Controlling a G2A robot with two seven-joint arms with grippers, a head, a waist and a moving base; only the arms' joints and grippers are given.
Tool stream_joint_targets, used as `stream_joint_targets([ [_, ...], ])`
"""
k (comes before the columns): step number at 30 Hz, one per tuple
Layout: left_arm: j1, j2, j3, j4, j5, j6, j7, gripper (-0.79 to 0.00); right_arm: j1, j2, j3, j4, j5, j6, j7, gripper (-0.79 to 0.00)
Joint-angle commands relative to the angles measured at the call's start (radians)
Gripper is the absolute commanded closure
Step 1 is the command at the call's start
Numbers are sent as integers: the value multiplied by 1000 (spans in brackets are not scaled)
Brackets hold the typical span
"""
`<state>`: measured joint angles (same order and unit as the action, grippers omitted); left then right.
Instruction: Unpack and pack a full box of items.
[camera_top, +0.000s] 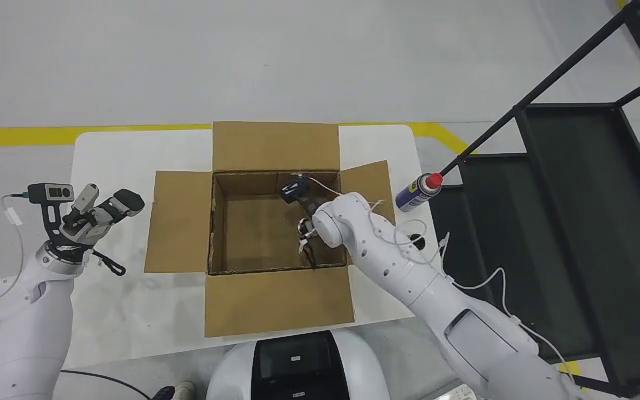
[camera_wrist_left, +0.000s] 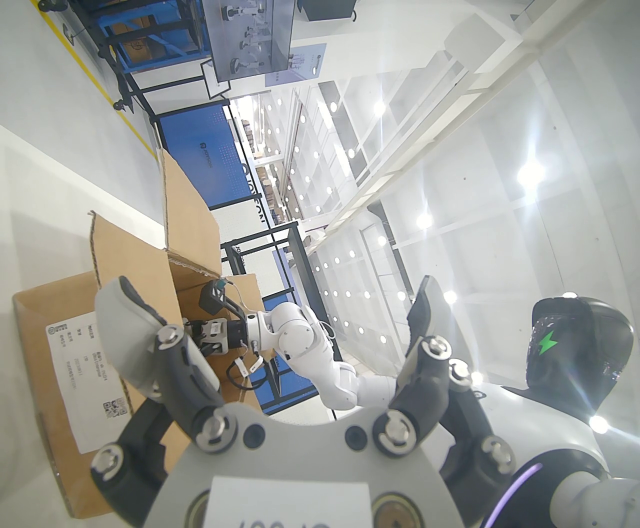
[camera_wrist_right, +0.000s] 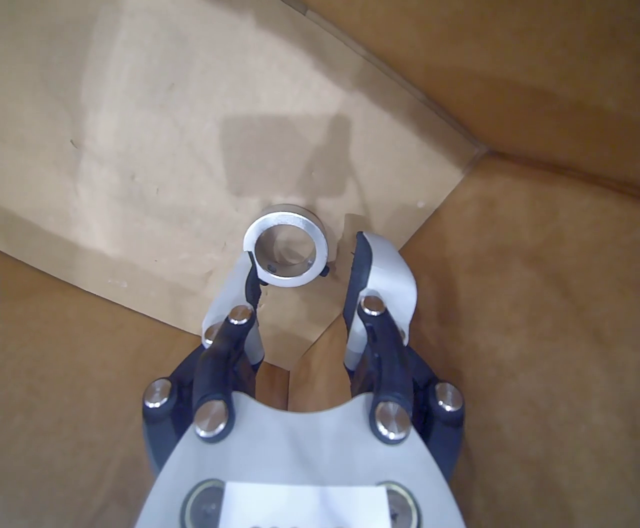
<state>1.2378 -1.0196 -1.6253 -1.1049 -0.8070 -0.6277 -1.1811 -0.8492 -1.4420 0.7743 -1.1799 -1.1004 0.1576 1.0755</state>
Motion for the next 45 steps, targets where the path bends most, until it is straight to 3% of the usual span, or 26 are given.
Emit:
stream_joint_targets([
  [1,0,0,0,0,0,0,0,-785,-1,-3,-5,1,-7,8,3,-382],
  [8,0,0,0,0,0,0,0,-785,5,-18,-20,27,-3,6,-4,-332],
  [13,0,0,0,0,0,0,0,-785,8,-27,-25,41,6,-3,-15,-200],
  [15,0,0,0,0,0,0,0,-785,10,-30,-25,47,8,-7,-19,-34],
  [16,0,0,0,0,0,0,0,-785,9,-31,-25,48,10,-8,-22,0],
  [23,0,0,0,0,0,0,0,-785,-18,-26,-4,-13,-14,-7,-30,0],
  [32,0,0,0,0,0,0,0,-785,-137,12,71,-226,-99,-8,-11,0],
  [33,0,0,0,0,0,0,0,-785,-149,15,77,-245,-104,-10,-5,-40],
  [35,0,0,0,0,0,0,0,-785,-169,19,89,-273,-111,-15,5,-785],
  [45,0,0,0,0,0,0,0,-785,-230,34,134,-389,-53,-137,-20,-785],
])
